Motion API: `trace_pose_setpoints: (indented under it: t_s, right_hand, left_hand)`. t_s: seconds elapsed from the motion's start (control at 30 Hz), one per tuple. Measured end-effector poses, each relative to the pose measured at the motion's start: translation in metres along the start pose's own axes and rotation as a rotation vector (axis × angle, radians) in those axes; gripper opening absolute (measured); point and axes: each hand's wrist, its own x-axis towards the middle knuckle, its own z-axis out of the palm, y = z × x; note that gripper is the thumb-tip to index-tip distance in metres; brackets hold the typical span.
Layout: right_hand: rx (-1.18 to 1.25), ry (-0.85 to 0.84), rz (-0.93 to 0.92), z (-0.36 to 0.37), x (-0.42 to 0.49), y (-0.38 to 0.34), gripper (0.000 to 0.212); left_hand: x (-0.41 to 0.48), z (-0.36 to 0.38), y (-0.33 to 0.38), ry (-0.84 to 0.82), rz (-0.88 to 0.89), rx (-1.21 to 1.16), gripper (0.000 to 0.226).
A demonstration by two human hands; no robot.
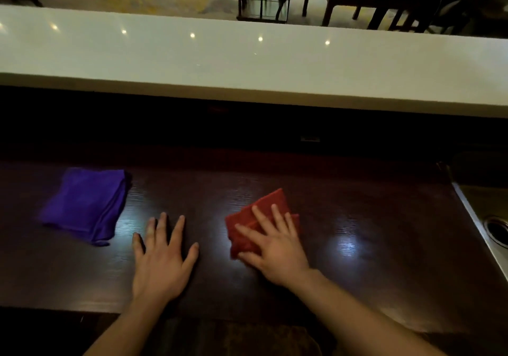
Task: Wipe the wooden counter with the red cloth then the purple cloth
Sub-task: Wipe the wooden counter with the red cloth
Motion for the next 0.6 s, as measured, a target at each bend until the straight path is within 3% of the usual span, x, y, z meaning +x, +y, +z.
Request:
trace_pose_setpoints:
  t_s: [0.1,0.2,0.43,0.5,0.6]
  right_hand:
    - [-0.034,-0.023,-0.119,0.007,0.012,-0.021,0.065]
    - [-0.042,-0.061,-0.097,-0.001,0.048,-0.021,0.068]
    - [0.077,0.002,0.318,-0.013,0.129,-0.02,0.068]
    - [0.082,-0.014,0.272,-0.007,0.134,-0.044,0.065]
    - [0.091,-0.102,-0.01,0.004,0.136,-0.093,0.059]
  left_hand:
    - [0.001,0.002,-0.001,0.01,-0.002,0.008,0.078]
    - [0.0,0.003,-0.003,0.013,-0.003,0.022,0.076]
    - [0.001,0.003,-0.003,0.037,-0.002,0.024,0.074]
    - [0.0,0.003,-0.003,0.043,-0.009,0.013,0.075]
    - [-0.001,0.003,-0.004,0.085,-0.017,-0.047,0.073]
